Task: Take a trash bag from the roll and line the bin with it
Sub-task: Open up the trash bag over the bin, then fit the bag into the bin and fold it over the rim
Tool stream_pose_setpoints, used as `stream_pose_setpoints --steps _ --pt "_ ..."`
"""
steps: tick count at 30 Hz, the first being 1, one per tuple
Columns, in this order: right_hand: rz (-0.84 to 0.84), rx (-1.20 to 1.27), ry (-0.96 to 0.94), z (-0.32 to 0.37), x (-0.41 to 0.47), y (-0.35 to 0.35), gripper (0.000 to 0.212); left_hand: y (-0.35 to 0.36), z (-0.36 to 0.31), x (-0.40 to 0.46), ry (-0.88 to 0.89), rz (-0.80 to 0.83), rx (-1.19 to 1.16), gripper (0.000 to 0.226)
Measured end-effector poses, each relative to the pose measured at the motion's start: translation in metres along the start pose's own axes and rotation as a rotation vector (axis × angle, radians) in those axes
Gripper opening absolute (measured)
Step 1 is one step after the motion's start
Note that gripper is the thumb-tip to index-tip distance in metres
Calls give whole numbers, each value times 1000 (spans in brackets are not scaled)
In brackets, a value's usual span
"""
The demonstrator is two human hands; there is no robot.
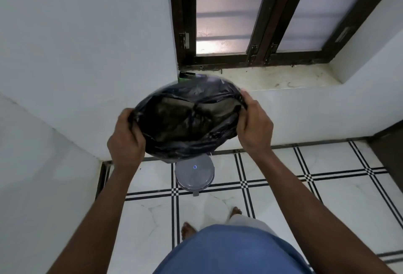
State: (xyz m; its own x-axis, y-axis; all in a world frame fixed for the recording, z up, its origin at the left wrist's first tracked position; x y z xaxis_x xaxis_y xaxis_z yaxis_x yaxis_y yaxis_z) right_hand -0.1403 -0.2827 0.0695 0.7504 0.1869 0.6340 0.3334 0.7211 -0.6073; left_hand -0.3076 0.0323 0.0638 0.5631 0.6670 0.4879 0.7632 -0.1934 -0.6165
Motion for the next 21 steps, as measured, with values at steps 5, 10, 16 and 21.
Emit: stream_pose_setpoints --steps 5,10,16,21 --pt "1386 -451 357 -91 -120 45 29 59 98 -89 -149 1213 619 31" --pt "1687 -346 624 -123 -178 27 11 52 138 -149 -510 1517 530 14" --pt "1346 15 731 -145 -172 31 33 68 99 -145 -672 1212 218 26" --pt "1239 85 695 -149 -181 27 40 89 57 -175 -780 1127 31 30"
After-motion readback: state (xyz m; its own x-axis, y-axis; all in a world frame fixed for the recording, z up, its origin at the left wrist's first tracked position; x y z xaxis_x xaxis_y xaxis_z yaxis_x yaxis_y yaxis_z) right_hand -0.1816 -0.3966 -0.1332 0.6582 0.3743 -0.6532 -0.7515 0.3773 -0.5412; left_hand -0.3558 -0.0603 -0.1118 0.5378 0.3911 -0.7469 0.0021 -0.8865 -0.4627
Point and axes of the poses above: each hand's wrist, its own x-axis towards the middle knuckle, its own y-axis out of the palm, z = x × y, the point moved 4 cm from there along x, towards the middle knuckle, and after that the axes turned 3 degrees about -z, right-handed, at the moved point
